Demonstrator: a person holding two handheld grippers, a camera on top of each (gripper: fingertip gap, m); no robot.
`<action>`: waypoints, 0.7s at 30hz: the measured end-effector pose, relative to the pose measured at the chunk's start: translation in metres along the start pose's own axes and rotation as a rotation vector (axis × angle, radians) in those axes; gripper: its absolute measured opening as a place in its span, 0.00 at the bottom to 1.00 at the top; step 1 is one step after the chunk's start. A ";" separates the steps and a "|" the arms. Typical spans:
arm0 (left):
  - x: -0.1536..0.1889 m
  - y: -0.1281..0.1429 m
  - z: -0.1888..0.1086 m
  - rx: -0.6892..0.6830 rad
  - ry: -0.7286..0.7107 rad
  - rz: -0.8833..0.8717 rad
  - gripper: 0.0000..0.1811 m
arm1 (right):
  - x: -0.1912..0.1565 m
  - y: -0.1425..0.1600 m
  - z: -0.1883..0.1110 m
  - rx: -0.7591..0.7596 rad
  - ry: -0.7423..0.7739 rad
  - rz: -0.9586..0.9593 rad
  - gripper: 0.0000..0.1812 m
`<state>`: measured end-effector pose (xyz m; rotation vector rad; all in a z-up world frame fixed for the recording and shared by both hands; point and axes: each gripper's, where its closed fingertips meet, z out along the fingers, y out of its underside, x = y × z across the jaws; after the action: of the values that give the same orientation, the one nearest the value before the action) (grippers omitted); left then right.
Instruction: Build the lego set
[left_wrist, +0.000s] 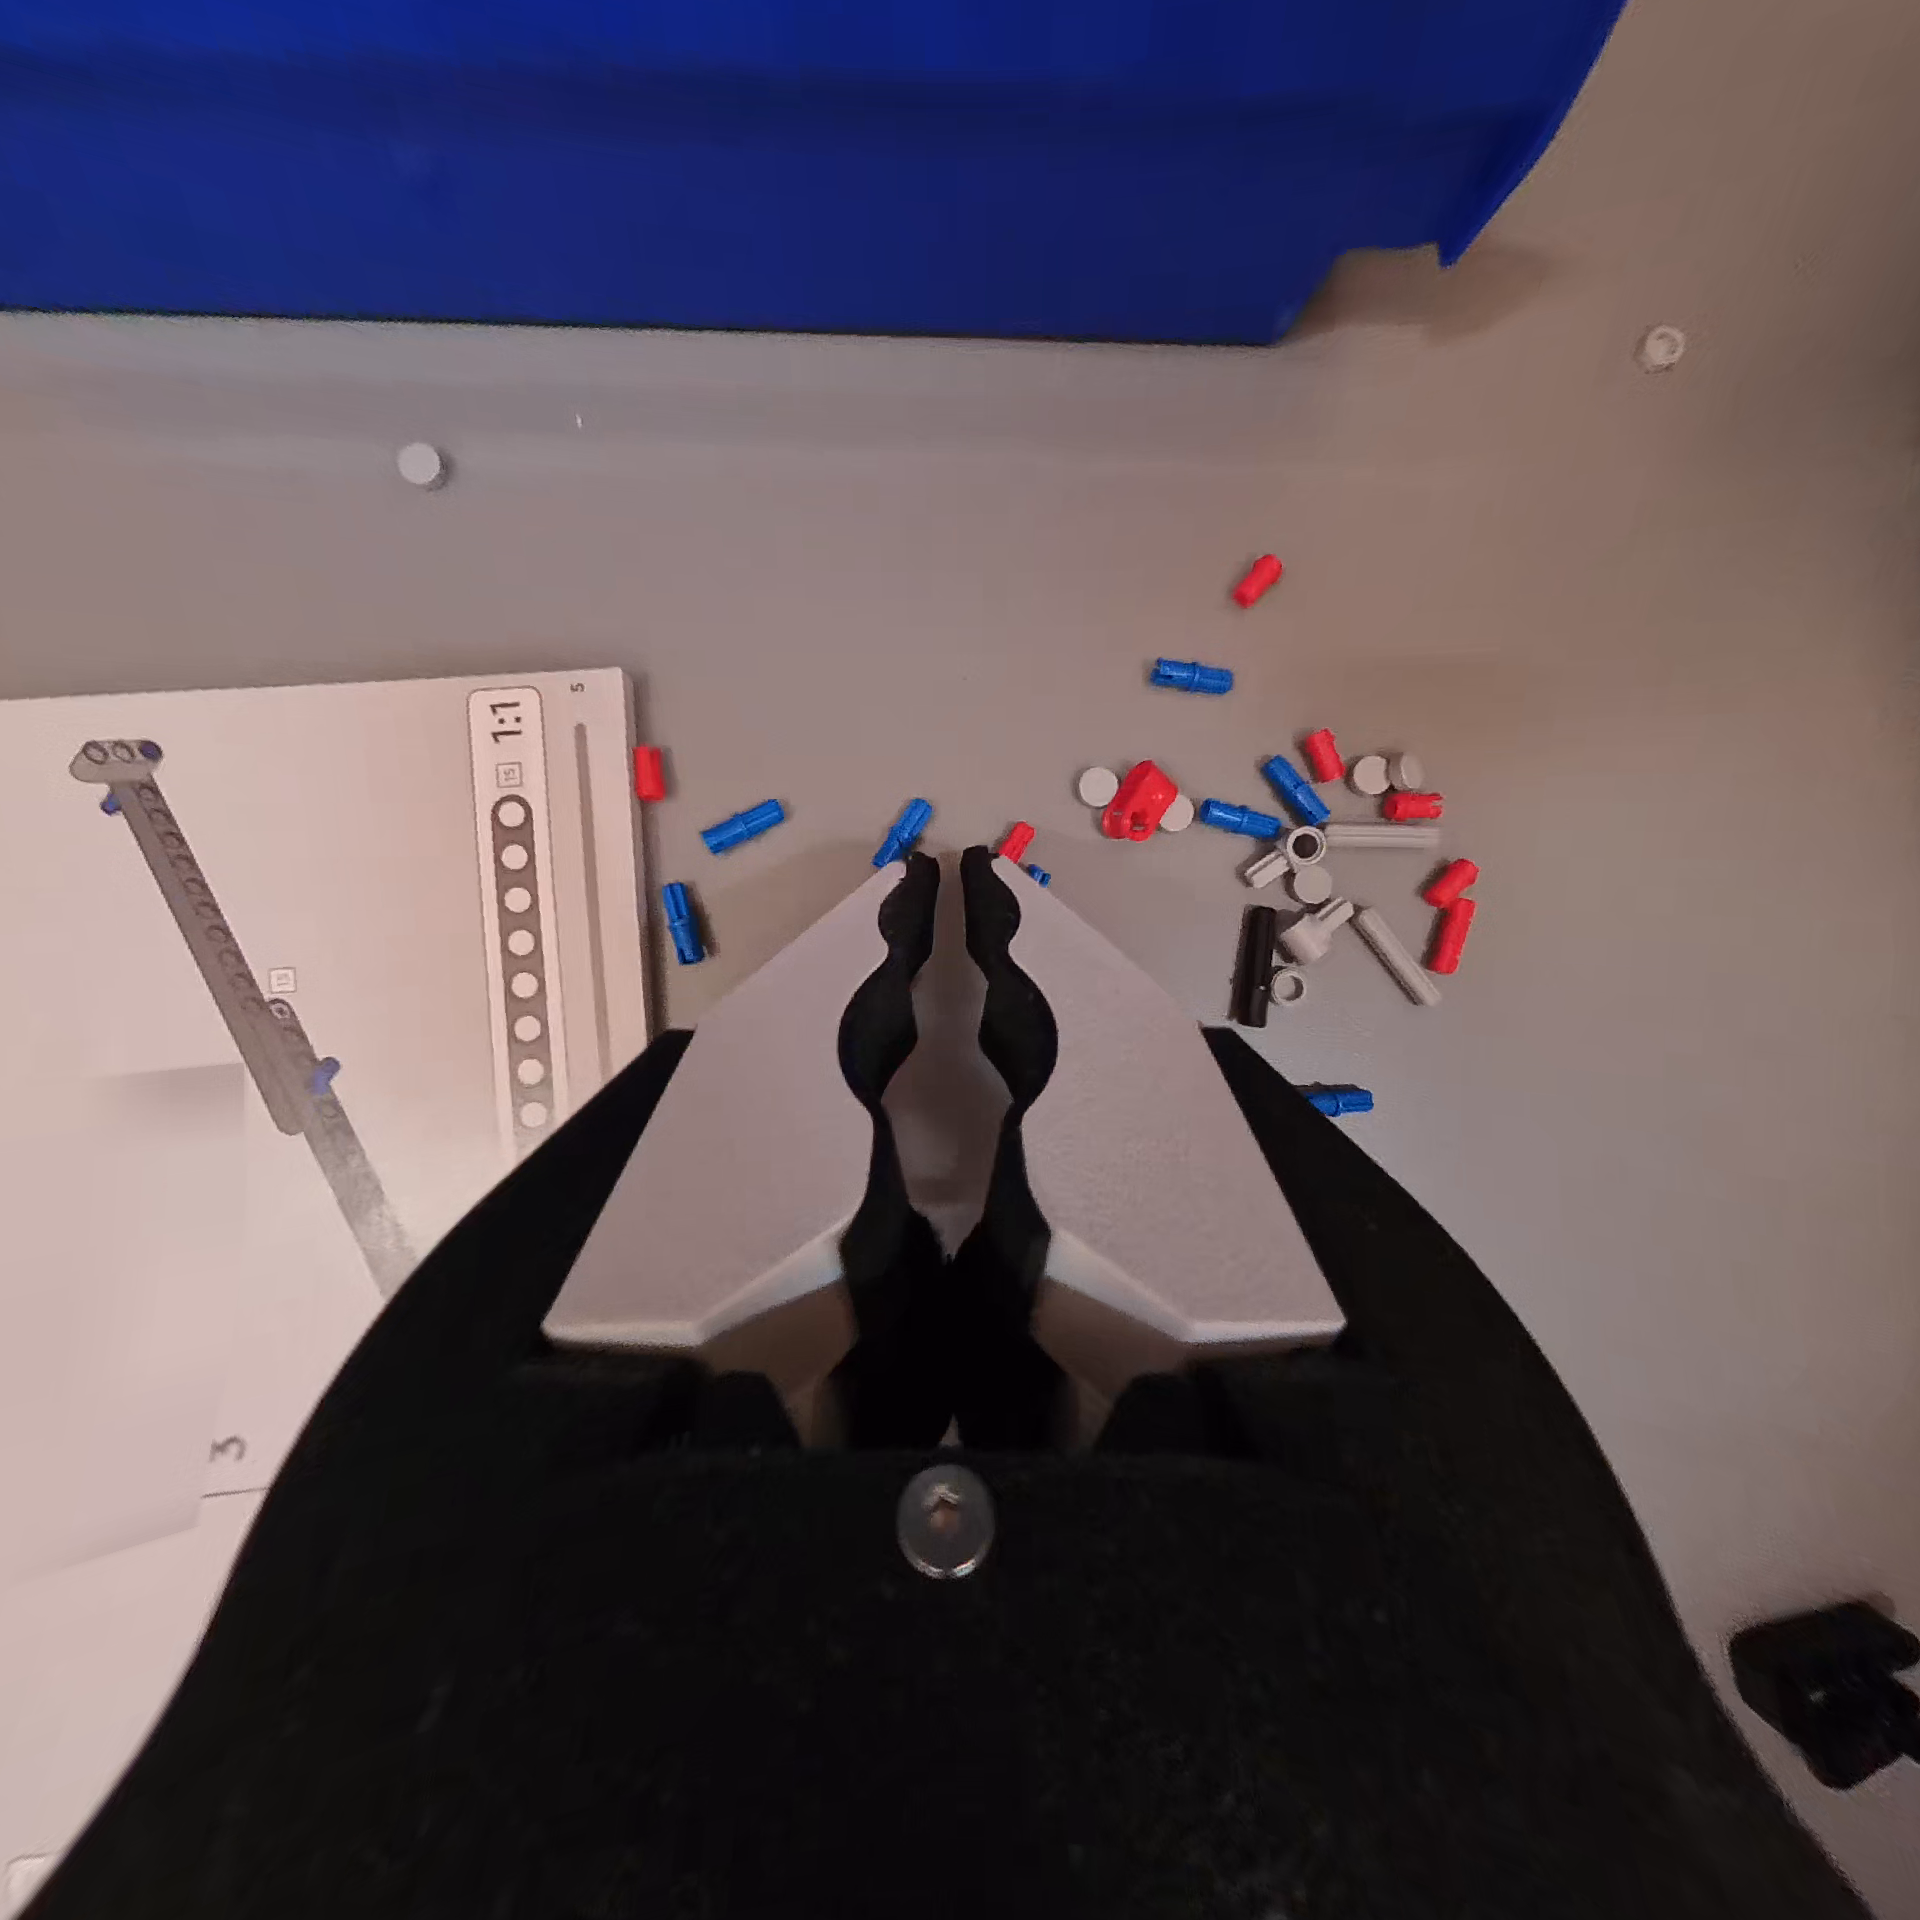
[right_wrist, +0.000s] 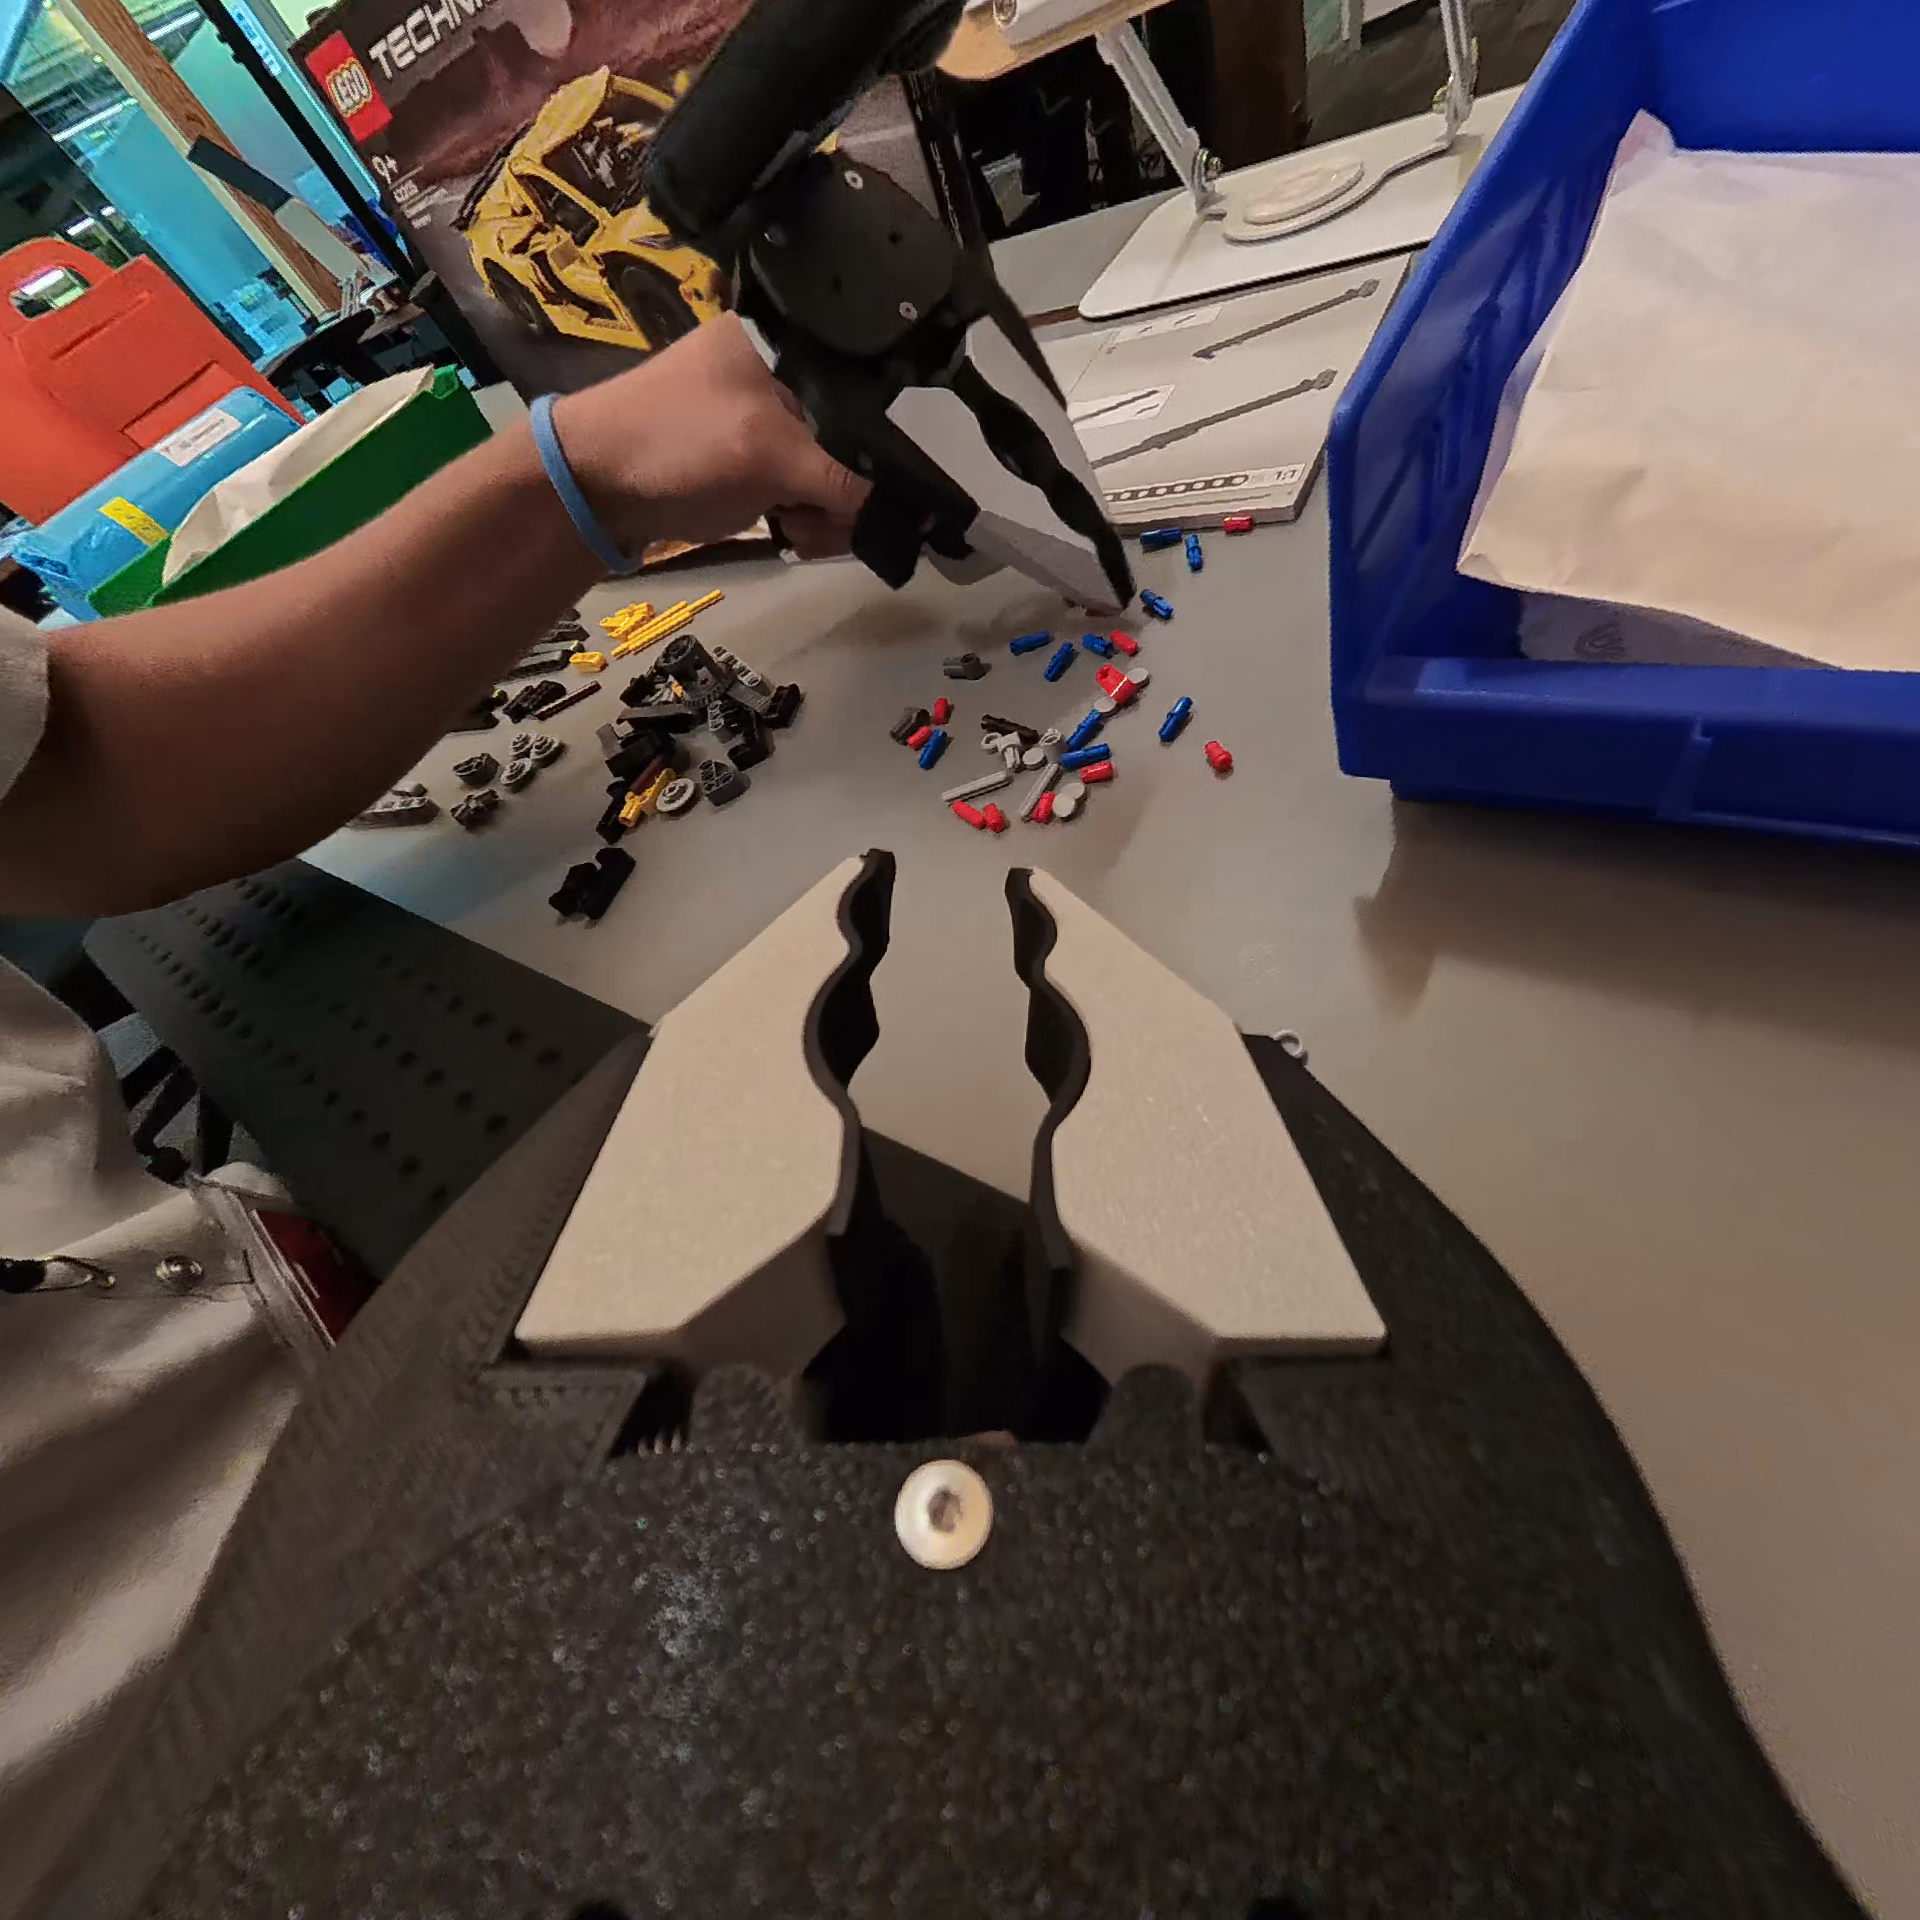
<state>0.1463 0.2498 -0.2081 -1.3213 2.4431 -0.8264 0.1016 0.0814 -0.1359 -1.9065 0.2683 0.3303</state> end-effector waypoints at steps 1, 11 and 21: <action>0.000 0.002 0.002 -0.010 -0.002 -0.007 0.02 | -0.001 0.001 -0.002 -0.005 0.006 -0.004 0.13; -0.022 -0.036 -0.020 0.187 -0.161 -0.065 0.11 | -0.022 0.012 -0.052 -0.022 0.133 -0.040 0.12; -0.095 -0.064 0.030 0.057 -0.166 -0.137 0.14 | -0.099 0.062 -0.054 0.045 0.044 0.088 0.11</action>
<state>0.2574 0.2900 -0.1996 -1.4862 2.2066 -0.7780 -0.0069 0.0120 -0.1374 -1.8628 0.3867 0.3390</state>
